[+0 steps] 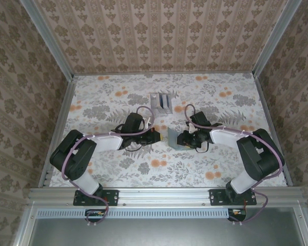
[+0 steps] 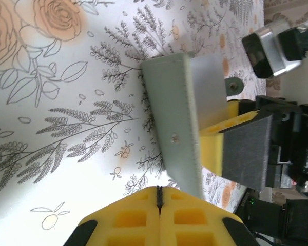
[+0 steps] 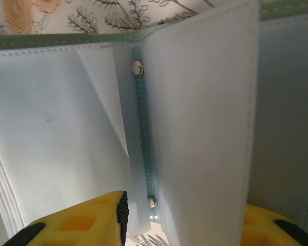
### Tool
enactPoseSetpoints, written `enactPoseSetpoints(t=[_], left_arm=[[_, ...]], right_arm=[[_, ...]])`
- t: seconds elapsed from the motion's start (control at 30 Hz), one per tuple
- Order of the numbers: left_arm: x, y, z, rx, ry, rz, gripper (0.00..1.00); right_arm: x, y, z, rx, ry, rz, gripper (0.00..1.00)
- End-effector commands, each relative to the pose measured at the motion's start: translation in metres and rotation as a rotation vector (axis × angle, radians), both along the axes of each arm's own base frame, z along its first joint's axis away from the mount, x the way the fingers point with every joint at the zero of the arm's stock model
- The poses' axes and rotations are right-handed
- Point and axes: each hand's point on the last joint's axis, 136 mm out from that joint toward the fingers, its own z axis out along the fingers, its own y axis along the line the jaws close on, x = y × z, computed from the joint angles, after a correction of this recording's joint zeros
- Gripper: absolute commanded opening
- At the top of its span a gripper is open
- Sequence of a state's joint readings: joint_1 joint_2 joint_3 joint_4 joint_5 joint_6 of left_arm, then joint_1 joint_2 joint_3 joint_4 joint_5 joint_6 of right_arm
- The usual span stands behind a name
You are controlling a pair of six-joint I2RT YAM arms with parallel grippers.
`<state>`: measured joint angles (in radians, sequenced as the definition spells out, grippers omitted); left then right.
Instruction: Put the credit cards into the card holder
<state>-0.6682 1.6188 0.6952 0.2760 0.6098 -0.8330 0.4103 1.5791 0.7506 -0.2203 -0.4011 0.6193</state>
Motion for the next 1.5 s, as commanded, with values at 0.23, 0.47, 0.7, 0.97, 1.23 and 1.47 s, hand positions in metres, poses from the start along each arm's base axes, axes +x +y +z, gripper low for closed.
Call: enactPoseSetpoints(t=[0.23, 0.47, 0.7, 0.97, 1.23, 1.47], left_arm=[[0.004, -0.006, 0.012, -0.008, -0.038, -0.017, 0.09], [0.011, -0.027, 0.03, -0.082, -0.057, -0.067, 0.45], [0.019, -0.048, 0.025, -0.105, -0.022, -0.088, 0.45], [0.02, -0.055, 0.005, -0.064, 0.01, -0.101, 0.24], [0.022, -0.058, 0.003, -0.048, 0.019, -0.118, 0.16], [0.029, -0.043, 0.005, -0.033, 0.024, -0.107, 0.0]], right_arm=[[-0.002, -0.027, 0.004, -0.172, -0.004, 0.004, 0.5], [0.001, -0.023, 0.0, -0.164, 0.0, 0.017, 0.41], [0.002, -0.02, -0.001, -0.152, 0.0, 0.023, 0.41], [0.003, -0.014, -0.003, -0.114, 0.005, 0.027, 0.41], [0.009, -0.01, 0.004, -0.087, -0.023, 0.02, 0.41], [0.01, -0.022, 0.012, -0.131, -0.059, -0.005, 0.54]])
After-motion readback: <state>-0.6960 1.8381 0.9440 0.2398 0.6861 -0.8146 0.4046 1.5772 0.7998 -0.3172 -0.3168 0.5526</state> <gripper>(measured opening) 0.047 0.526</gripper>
